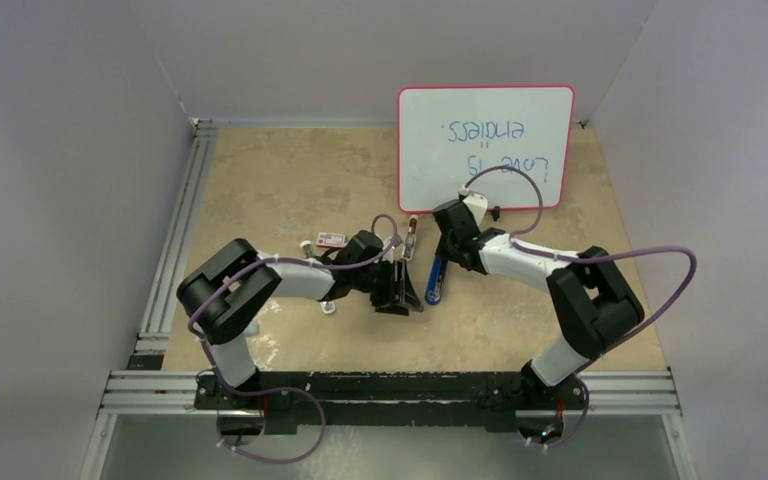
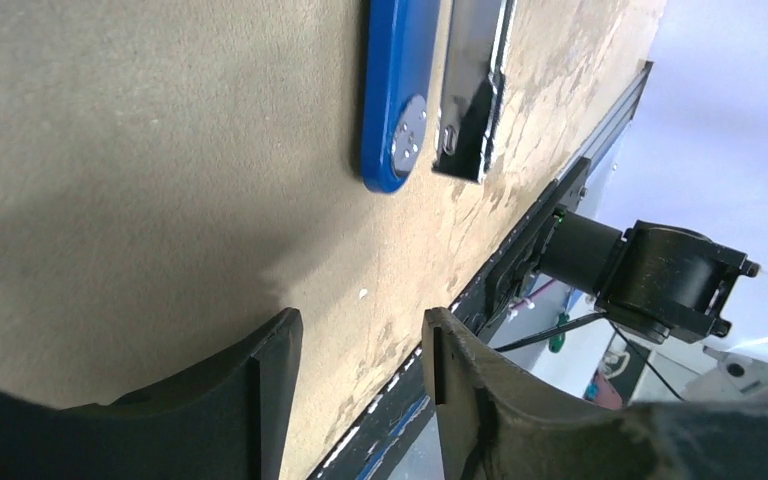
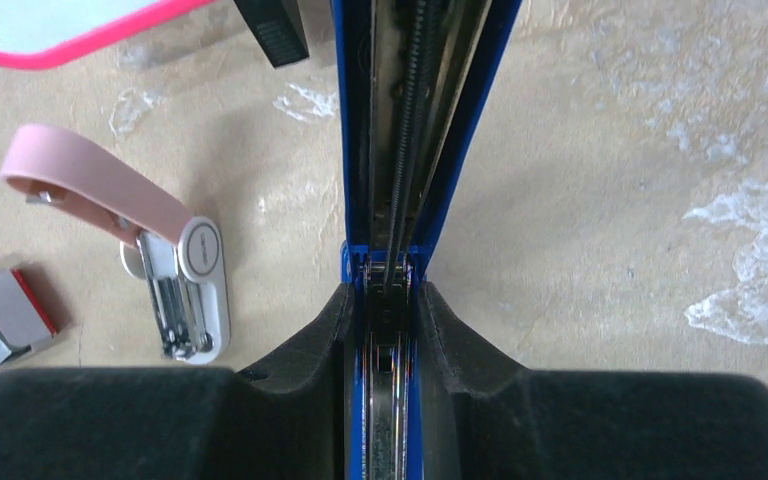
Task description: Load the staples into the stapler
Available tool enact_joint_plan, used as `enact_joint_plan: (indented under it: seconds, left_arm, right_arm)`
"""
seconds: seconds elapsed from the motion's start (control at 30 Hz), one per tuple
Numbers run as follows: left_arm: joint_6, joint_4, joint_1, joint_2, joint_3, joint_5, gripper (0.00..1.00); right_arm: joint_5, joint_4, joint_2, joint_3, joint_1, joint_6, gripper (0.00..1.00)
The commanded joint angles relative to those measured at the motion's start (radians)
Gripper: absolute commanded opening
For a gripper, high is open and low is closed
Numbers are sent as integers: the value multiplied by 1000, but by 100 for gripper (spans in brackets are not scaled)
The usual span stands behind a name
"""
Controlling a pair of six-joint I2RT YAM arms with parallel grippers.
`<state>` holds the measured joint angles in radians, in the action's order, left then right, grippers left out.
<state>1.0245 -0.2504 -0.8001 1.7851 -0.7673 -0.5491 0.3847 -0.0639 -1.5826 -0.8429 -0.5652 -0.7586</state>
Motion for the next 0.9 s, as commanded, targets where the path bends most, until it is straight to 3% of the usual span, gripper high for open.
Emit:
enact_joint_plan:
  seconds: [0.0,0.3,0.57,0.87]
  left_arm:
    - [-57,64,-1,-103,2,95,49]
    - [-125,213,-2,-245,-32,255,51]
    - [-144,282,-2,-313,-45,313,53]
    - [-172,323,-1,-366,-70,341,57]
  right_arm:
    - [88,7,-44,-94,-11,26,14]
    - [27,48,-138,-179,-30,167,23]
    - [36,8,-193,-242,-30,165,34]
    - [11,-32,-134,-260,-30,136,50]
